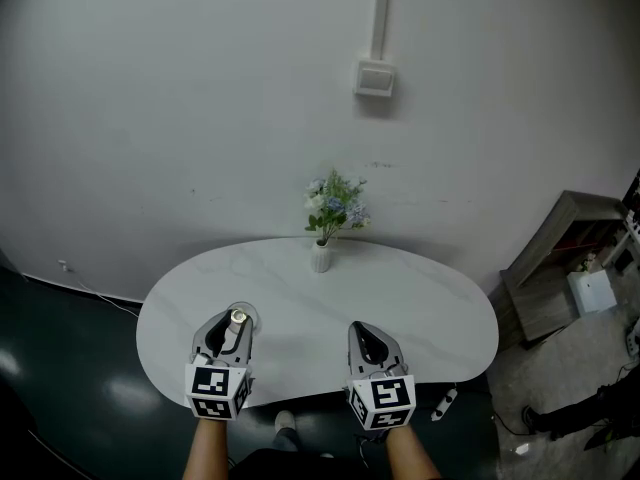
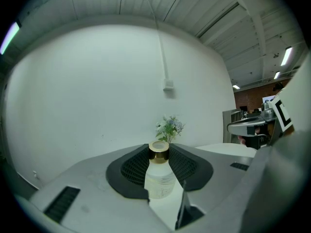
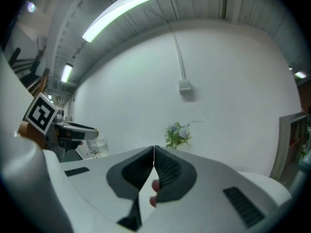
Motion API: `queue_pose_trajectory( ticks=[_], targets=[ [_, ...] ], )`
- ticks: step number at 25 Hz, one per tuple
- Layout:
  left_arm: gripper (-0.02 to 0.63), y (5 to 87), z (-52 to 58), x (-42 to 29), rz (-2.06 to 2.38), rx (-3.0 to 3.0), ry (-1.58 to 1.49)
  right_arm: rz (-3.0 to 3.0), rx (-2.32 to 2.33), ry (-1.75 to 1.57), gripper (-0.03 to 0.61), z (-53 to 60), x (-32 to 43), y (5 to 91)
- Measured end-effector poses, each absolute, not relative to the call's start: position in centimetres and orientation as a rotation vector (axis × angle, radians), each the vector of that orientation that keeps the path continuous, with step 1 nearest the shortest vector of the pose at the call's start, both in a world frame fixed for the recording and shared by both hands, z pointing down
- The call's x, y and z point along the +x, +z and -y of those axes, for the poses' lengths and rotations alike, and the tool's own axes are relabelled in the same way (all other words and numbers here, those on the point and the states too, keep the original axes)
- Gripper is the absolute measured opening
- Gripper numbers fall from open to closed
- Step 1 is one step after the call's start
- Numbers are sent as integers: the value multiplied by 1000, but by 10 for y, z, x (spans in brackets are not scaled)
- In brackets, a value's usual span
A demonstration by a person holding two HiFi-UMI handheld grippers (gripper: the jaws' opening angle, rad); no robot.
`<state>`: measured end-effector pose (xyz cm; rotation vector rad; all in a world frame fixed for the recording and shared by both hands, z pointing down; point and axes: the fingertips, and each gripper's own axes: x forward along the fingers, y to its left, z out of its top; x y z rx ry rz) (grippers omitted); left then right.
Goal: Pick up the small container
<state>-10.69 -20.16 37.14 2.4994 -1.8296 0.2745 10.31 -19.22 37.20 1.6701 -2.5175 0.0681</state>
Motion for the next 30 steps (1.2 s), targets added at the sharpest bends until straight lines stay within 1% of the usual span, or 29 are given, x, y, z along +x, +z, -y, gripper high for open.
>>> queue_pose_trajectory(
  ticks=[30],
  targets=[
    [129,363,180,-103,1847,2503,270,2522,1665,35,66,177,112,365]
  ],
)
